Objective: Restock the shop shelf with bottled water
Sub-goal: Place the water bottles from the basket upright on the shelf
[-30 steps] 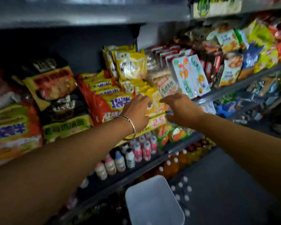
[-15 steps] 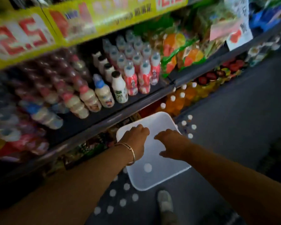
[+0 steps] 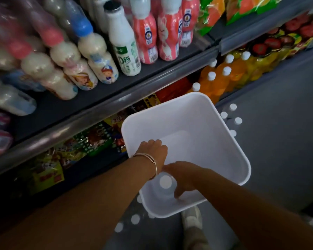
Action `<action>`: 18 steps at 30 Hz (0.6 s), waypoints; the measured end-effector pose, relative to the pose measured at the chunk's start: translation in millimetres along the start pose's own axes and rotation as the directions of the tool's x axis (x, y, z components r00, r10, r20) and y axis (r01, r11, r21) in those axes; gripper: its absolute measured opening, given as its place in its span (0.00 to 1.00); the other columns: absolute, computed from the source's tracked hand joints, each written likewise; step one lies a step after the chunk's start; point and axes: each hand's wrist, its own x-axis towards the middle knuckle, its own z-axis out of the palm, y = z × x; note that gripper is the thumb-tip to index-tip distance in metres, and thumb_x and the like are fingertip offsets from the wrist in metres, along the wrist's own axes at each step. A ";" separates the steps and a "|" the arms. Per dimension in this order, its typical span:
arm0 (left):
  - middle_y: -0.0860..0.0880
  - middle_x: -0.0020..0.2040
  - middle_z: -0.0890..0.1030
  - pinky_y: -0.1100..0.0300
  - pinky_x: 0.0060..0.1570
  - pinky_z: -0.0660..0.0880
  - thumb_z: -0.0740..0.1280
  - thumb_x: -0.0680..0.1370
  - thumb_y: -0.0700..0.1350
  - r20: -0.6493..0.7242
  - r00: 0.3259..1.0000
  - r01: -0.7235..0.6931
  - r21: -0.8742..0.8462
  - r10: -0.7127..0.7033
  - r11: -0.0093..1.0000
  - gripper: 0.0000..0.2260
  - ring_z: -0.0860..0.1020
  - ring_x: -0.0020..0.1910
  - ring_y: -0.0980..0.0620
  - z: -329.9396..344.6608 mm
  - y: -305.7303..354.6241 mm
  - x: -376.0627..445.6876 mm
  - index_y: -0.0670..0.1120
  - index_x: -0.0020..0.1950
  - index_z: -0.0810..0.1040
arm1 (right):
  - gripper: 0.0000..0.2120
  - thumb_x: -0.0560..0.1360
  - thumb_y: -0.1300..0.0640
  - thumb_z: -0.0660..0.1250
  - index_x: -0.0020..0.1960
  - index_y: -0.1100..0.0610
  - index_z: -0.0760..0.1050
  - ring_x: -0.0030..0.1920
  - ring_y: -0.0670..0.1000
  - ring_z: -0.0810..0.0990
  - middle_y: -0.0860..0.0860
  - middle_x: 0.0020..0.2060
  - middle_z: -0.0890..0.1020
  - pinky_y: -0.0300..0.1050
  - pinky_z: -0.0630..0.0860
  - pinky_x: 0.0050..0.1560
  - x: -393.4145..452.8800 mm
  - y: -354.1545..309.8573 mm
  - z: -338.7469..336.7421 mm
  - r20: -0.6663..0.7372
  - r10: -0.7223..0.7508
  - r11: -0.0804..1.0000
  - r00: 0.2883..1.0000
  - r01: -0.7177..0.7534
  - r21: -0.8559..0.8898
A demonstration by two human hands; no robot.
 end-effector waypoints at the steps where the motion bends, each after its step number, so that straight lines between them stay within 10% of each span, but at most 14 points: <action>1: 0.43 0.65 0.69 0.53 0.63 0.66 0.64 0.76 0.38 -0.005 1.000 0.000 -0.007 0.000 1.000 0.19 0.69 0.64 0.43 1.4 -1.0 0.6 0.43 0.66 0.68 | 0.39 0.69 0.55 0.74 0.74 0.51 0.58 0.68 0.54 0.67 0.52 0.70 0.69 0.48 0.60 0.69 1.3 -1.3 -0.1 -0.001 -0.014 1.000 1.000 0.014 0.011; 18: 0.45 0.67 0.71 0.55 0.64 0.69 0.62 0.76 0.38 -0.033 0.999 -0.022 -0.271 0.013 0.962 0.19 0.71 0.64 0.44 -161.4 -26.0 -108.2 0.47 0.67 0.69 | 0.34 0.65 0.48 0.77 0.66 0.43 0.64 0.65 0.47 0.69 0.44 0.64 0.73 0.49 0.64 0.71 -169.2 -68.7 -153.9 -0.351 0.005 0.978 0.937 0.069 0.196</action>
